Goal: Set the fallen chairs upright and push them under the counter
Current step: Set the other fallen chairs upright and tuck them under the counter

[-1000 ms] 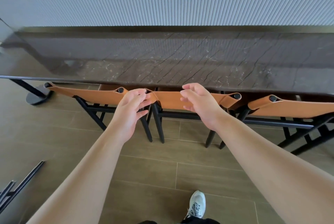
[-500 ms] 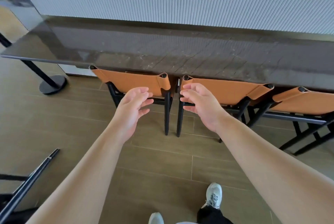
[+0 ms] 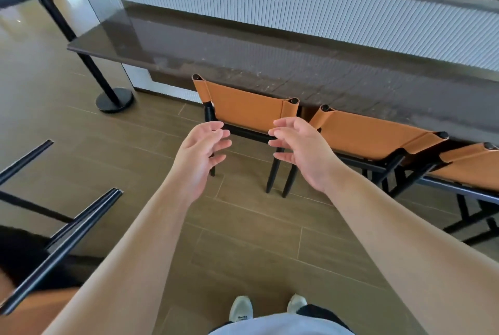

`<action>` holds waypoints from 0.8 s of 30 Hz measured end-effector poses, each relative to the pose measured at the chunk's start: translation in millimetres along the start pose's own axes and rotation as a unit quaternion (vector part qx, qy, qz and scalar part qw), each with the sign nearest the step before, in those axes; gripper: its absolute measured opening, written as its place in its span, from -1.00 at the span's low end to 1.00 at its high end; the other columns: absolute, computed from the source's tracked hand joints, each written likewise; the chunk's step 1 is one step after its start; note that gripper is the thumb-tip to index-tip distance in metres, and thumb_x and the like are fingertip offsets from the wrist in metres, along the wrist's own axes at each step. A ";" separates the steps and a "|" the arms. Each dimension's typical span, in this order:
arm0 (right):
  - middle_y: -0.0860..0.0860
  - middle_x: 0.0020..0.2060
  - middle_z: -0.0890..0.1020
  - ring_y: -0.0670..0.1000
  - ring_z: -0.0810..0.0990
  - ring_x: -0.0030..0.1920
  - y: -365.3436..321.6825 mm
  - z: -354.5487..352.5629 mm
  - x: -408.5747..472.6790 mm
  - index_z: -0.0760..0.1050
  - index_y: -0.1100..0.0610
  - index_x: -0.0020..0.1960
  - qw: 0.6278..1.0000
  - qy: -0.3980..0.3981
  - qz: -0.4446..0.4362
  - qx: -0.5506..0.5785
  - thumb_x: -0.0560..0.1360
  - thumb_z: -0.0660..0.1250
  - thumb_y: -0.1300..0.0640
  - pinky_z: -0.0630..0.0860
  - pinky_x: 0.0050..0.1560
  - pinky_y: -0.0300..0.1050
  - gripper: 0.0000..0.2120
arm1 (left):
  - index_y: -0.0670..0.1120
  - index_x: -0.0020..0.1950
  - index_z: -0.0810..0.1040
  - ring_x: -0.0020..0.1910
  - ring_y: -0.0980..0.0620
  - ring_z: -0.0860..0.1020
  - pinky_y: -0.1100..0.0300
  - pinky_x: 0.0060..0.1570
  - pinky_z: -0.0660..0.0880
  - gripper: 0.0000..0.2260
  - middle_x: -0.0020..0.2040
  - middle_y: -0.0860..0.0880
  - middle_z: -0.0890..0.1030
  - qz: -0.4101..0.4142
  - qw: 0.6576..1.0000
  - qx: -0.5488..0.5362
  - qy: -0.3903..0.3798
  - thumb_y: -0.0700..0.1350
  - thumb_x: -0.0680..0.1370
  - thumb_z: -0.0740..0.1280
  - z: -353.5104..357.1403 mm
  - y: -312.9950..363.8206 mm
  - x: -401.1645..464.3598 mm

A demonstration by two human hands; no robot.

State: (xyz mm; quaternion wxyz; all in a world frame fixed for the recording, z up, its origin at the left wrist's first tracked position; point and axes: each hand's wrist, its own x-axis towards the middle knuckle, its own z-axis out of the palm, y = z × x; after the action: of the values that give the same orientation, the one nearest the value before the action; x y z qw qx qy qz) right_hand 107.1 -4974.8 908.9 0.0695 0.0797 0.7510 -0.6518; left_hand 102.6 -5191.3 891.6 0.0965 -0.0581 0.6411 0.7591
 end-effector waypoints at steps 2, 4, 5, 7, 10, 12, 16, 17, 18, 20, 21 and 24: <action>-0.05 0.10 0.62 -0.10 0.64 0.07 -2.8 7.0 -4.7 0.50 -0.09 0.15 1.000 -0.011 -0.004 0.000 0.53 0.27 0.02 0.62 0.12 -0.02 -0.80 | 0.00 0.26 0.55 0.18 0.00 0.61 0.05 0.14 0.48 -0.75 0.18 -0.02 0.65 0.009 1.000 -0.004 0.013 -0.05 0.58 0.32 -5.0 0.1 -12.9; -0.04 0.10 0.62 -0.08 0.64 0.07 -5.2 12.9 -10.8 0.50 -0.08 0.15 1.000 -0.024 -0.005 -0.001 0.56 0.27 0.04 0.62 0.13 0.00 -0.82 | -0.01 0.26 0.54 0.18 -0.01 0.61 0.05 0.15 0.48 -0.78 0.17 -0.03 0.65 0.014 0.999 -0.008 0.029 -0.10 0.62 0.29 -8.7 0.5 -27.1; -0.04 0.11 0.62 -0.08 0.63 0.08 -6.2 15.3 -14.3 0.50 -0.07 0.15 0.999 -0.032 -0.007 -0.001 0.57 0.27 0.04 0.61 0.14 0.00 -0.83 | -0.02 0.26 0.55 0.17 0.00 0.61 0.06 0.14 0.48 -0.79 0.17 -0.02 0.65 0.017 0.999 -0.010 0.039 -0.11 0.63 0.28 -10.0 0.8 -34.6; -0.03 0.10 0.62 -0.06 0.63 0.08 -8.3 17.3 -23.4 0.50 -0.06 0.14 0.999 -0.047 -0.013 0.003 0.57 0.26 0.05 0.61 0.14 0.01 -0.84 | -0.02 0.24 0.55 0.15 0.01 0.62 0.06 0.14 0.48 -0.80 0.15 -0.02 0.66 0.025 0.998 -0.014 0.058 -0.12 0.63 0.28 -10.6 1.9 -50.2; -0.01 0.09 0.62 -0.04 0.63 0.09 -9.6 14.8 -41.9 0.50 -0.04 0.12 0.997 -0.075 -0.022 0.004 0.56 0.26 0.06 0.61 0.12 -0.01 -0.85 | 0.00 0.20 0.57 0.12 0.03 0.62 0.05 0.14 0.48 -0.81 0.11 0.01 0.67 0.034 0.996 -0.009 0.077 -0.09 0.60 0.30 -4.4 0.3 -75.2; 0.00 0.08 0.62 -0.04 0.63 0.08 -7.1 9.6 -55.9 0.50 -0.04 0.12 0.996 -0.090 -0.021 0.001 0.57 0.26 0.07 0.62 0.10 -0.03 -0.85 | 0.03 0.18 0.58 0.12 0.02 0.63 0.04 0.15 0.48 -0.80 0.10 0.02 0.67 0.035 0.995 -0.008 0.091 -0.06 0.57 0.32 4.0 -4.9 -92.7; 0.00 0.09 0.62 -0.04 0.63 0.07 3.8 -10.9 -83.1 0.51 -0.03 0.12 0.992 -0.127 -0.009 0.003 0.57 0.27 0.08 0.63 0.08 -0.05 -0.85 | 0.03 0.16 0.59 0.11 0.01 0.63 0.04 0.13 0.47 -0.77 0.11 0.00 0.67 0.035 0.992 -0.028 0.121 -0.01 0.51 0.36 27.2 -24.5 -130.8; 0.01 0.09 0.62 -0.04 0.64 0.06 6.9 -16.7 -89.1 0.51 -0.03 0.12 0.991 -0.136 -0.008 0.006 0.56 0.28 0.08 0.63 0.06 -0.07 -0.85 | 0.03 0.17 0.58 0.11 0.02 0.63 0.05 0.12 0.47 -0.76 0.11 0.00 0.66 0.033 0.991 -0.032 0.124 -0.01 0.51 0.36 34.0 -30.5 -140.0; 0.01 0.09 0.62 -0.04 0.64 0.05 10.7 -21.7 -94.7 0.52 -0.03 0.12 0.990 -0.143 -0.008 0.010 0.56 0.28 0.08 0.63 0.03 -0.08 -0.85 | 0.02 0.18 0.58 0.10 0.02 0.63 0.05 0.11 0.46 -0.75 0.11 -0.01 0.66 0.030 0.991 -0.035 0.126 -0.01 0.51 0.36 40.9 -36.2 -148.8; 0.01 0.08 0.64 -0.05 0.66 0.04 19.0 -29.3 -108.0 0.53 -0.03 0.11 0.988 -0.154 -0.007 0.021 0.53 0.29 0.07 0.63 -0.01 -0.12 -0.84 | 0.02 0.18 0.57 0.08 0.03 0.62 0.06 0.10 0.45 -0.75 0.10 0.00 0.66 0.029 0.989 -0.039 0.136 -0.01 0.51 0.36 52.7 -46.0 -168.0; 0.01 0.08 0.64 -0.06 0.66 0.03 22.0 -30.5 -112.9 0.54 -0.03 0.10 0.987 -0.160 -0.005 0.027 0.51 0.29 0.06 0.64 -0.02 -0.12 -0.82 | 0.02 0.17 0.57 0.07 0.04 0.62 0.06 0.10 0.45 -0.76 0.10 0.00 0.66 0.029 0.989 -0.040 0.139 -0.01 0.51 0.36 55.8 -48.0 -175.0; 0.01 0.06 0.66 -0.06 0.67 0.00 31.6 -26.4 -136.9 0.54 0.00 0.10 0.977 -0.210 0.005 0.040 0.48 0.30 0.07 0.64 0.02 -0.08 -0.80 | 0.03 0.15 0.57 0.05 0.05 0.62 0.07 0.09 0.45 -0.78 0.09 0.01 0.66 0.036 0.984 -0.043 0.170 -0.01 0.52 0.36 62.9 -54.0 -212.0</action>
State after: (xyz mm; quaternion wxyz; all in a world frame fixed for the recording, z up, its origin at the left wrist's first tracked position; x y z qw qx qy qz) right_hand 247.5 -4948.3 910.5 0.2254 -0.0524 0.6928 -0.6830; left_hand 323.4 -5136.0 895.4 -0.0443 -0.1671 0.6167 0.7680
